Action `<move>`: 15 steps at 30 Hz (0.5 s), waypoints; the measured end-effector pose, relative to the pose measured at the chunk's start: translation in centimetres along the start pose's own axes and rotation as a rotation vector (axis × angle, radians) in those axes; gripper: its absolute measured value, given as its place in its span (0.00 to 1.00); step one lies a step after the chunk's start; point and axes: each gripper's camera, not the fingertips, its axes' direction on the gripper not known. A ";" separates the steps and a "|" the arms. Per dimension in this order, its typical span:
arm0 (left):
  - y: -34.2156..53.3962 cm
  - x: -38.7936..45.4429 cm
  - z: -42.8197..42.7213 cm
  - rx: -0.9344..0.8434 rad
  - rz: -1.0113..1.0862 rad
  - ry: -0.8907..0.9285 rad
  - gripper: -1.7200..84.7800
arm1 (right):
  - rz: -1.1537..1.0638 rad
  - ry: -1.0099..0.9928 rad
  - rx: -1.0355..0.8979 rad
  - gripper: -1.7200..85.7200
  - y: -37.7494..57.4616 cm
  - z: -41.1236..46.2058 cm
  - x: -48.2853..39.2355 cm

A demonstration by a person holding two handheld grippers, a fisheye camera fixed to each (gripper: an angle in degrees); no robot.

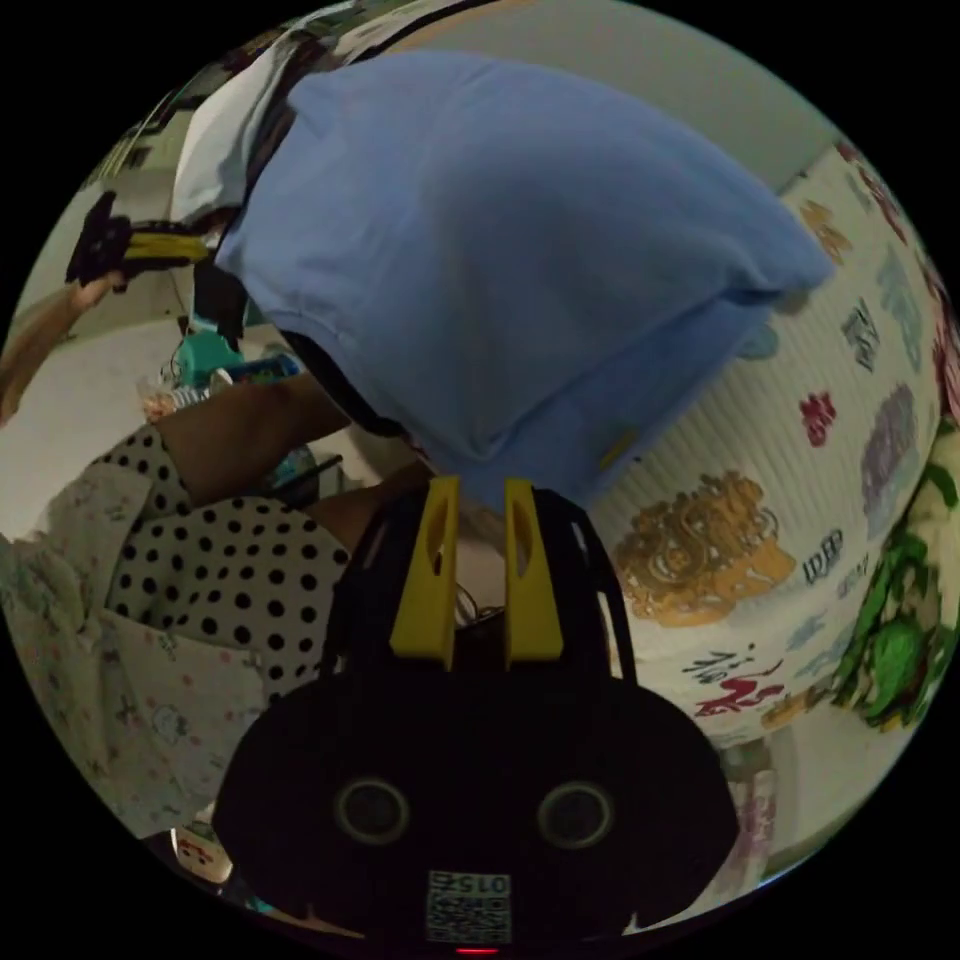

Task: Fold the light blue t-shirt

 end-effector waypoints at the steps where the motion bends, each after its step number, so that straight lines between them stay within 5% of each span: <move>1: 0.4 -0.2 -0.9 0.013 -0.020 0.004 0.01 | 0.049 -0.002 0.035 0.11 1.0 -1.7 1.1; 10: -2.1 -9.7 -13.1 0.476 -0.544 0.071 0.02 | 0.419 -0.163 0.597 0.05 0.1 -14.1 10.2; 15: -7.7 -13.2 -12.3 0.412 -0.623 0.001 0.01 | 0.400 -0.072 0.486 0.02 -5.4 -14.5 10.8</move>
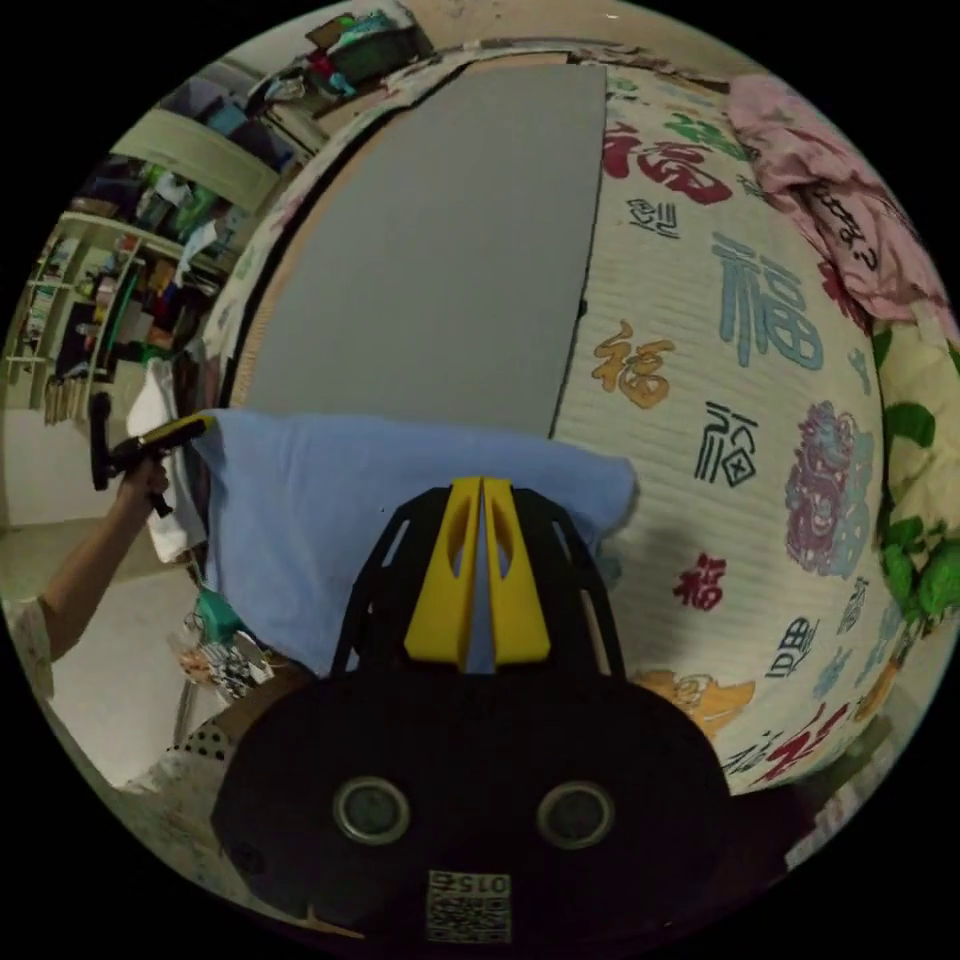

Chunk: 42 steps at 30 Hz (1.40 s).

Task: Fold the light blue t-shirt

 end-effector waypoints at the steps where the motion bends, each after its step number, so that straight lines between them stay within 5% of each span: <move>1: -0.4 0.1 0.2 -0.010 0.004 -0.003 0.01 | -0.018 0.075 -0.023 0.02 -0.7 0.4 -0.3; 10: -4.7 6.4 0.1 -0.106 0.184 -0.216 0.01 | -0.266 0.464 -0.072 0.01 -1.1 -1.1 -2.6; 18: -6.6 10.8 -7.3 -0.075 0.148 -0.211 0.03 | -0.095 0.191 -0.095 0.08 1.3 -9.7 2.9; 26: -9.1 26.8 -16.6 0.128 0.376 -0.114 0.10 | 0.321 -0.102 -0.043 0.15 20.1 -17.8 13.0; 33: -21.0 49.9 -10.5 0.077 0.616 0.242 0.13 | 0.414 -0.246 -0.117 0.15 26.0 -18.2 16.5; 42: -29.4 66.9 0.7 -0.243 0.822 0.117 0.12 | 0.384 -0.425 -0.124 0.04 30.3 -21.9 19.5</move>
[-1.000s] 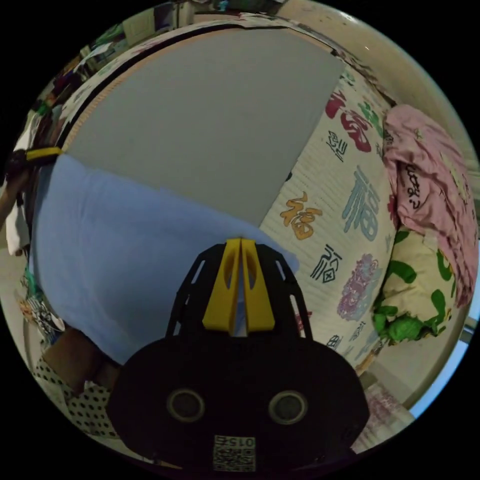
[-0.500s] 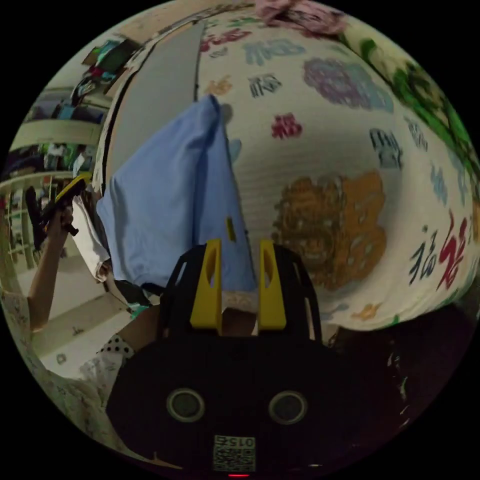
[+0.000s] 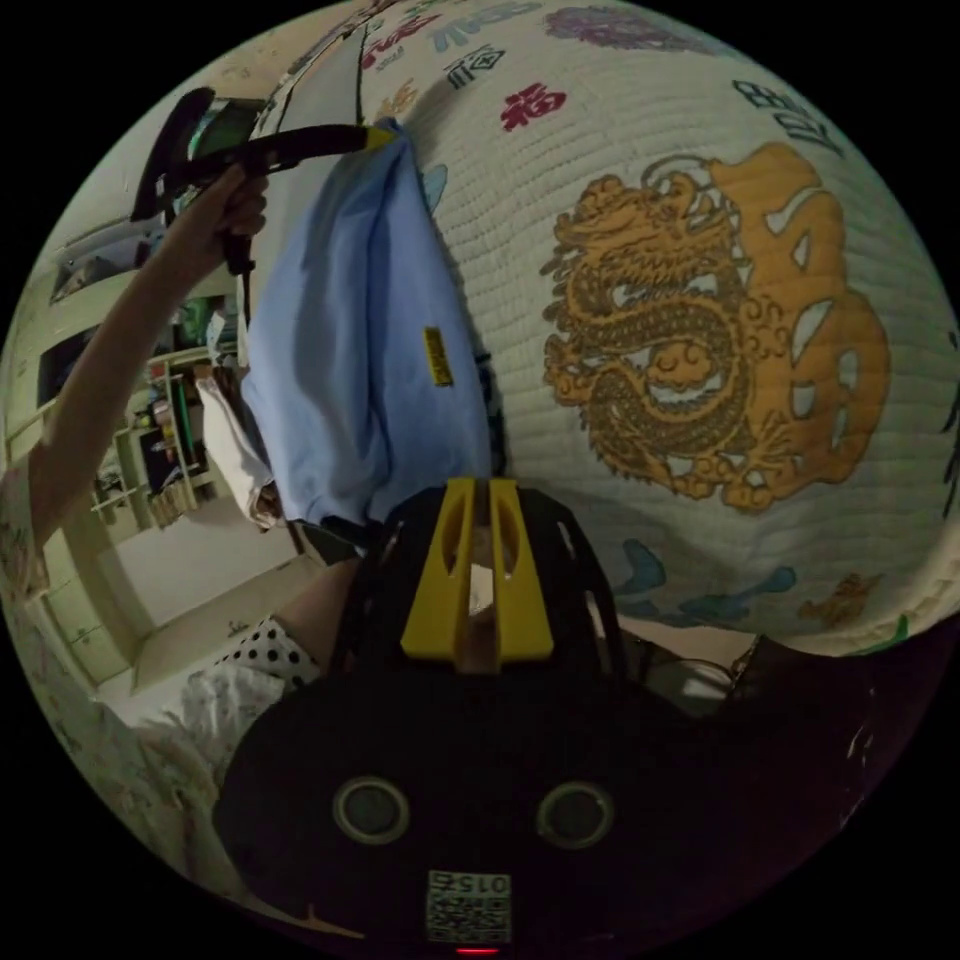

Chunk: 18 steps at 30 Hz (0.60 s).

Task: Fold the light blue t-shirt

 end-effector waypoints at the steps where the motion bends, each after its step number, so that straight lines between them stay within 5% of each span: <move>1: -0.3 -0.1 0.2 -0.008 -0.010 -0.004 0.11 | 0.022 -0.030 0.015 0.04 0.7 -0.8 0.6; 8: -1.8 -0.8 -0.7 0.047 -0.060 -0.013 0.04 | 0.051 -0.098 0.174 0.02 5.3 -9.4 3.2; 13: -2.3 -0.9 -6.8 0.330 -0.048 0.063 0.03 | 0.016 -0.019 0.360 0.02 9.1 -18.0 3.5; 18: 3.5 -2.1 -14.8 0.656 -0.019 0.217 0.03 | -0.252 -0.005 0.405 0.02 14.3 -25.3 -1.0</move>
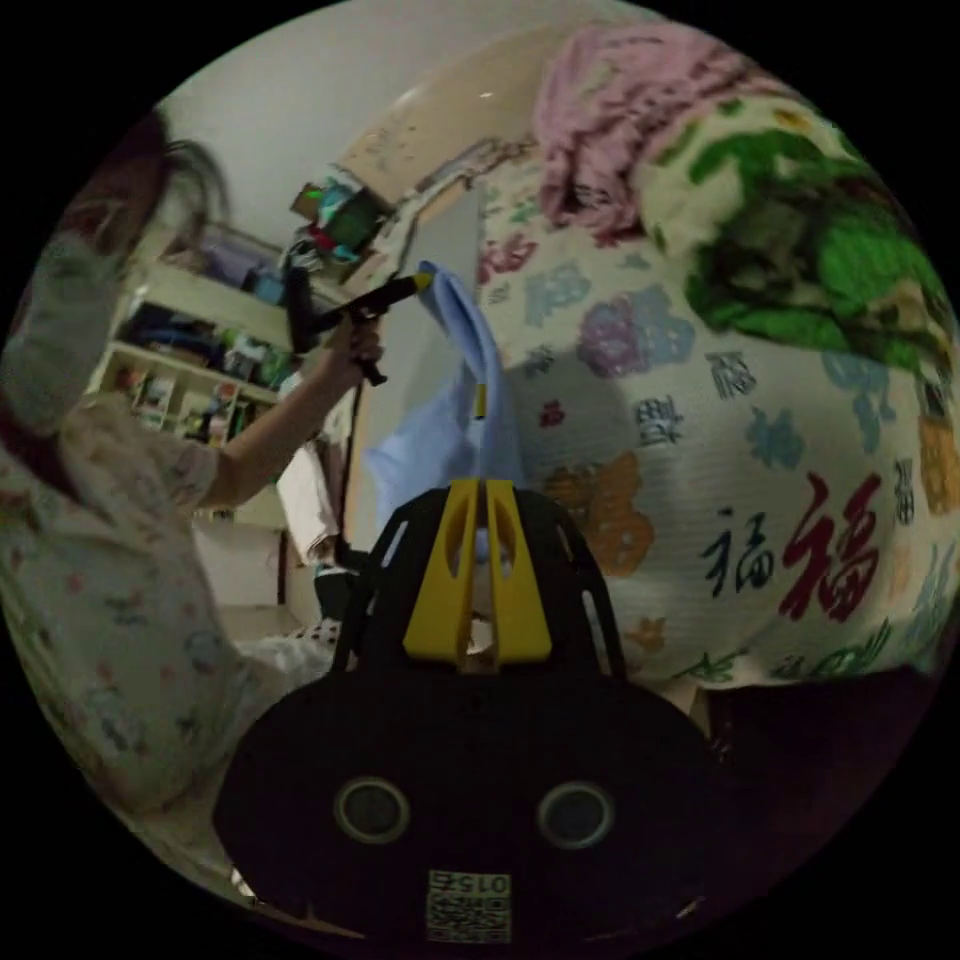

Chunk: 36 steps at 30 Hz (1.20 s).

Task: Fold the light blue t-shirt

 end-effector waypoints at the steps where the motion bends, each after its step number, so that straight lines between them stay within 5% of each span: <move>1: 0.7 -0.2 -1.4 0.023 -0.005 0.009 0.03 | -0.070 -0.055 -0.024 0.02 0.5 -0.5 -2.1; 8: 17.8 -5.7 -15.2 0.016 -0.162 -0.053 0.03 | -0.270 -0.331 -0.293 0.02 6.3 12.5 -11.3; 15: 34.7 -12.2 -13.7 -0.182 -0.293 -0.239 0.03 | -0.342 -0.218 -0.563 0.02 11.8 29.8 -15.0; 22: 42.7 -12.8 -16.3 -0.051 -0.502 -0.387 0.04 | -0.278 -0.164 -0.647 0.02 12.9 35.7 -13.9; 26: 47.4 -14.3 -17.7 0.169 -0.741 -0.119 0.17 | -0.294 -0.119 -0.667 0.02 13.3 39.3 -14.3; 31: 48.0 -15.6 -11.3 0.119 -0.831 -0.001 0.08 | -0.314 -0.051 -0.689 0.02 13.6 43.9 -14.9; 36: 47.5 -13.2 -10.1 0.044 -0.831 -0.279 0.02 | -0.276 0.002 -0.692 0.02 14.0 48.9 -14.1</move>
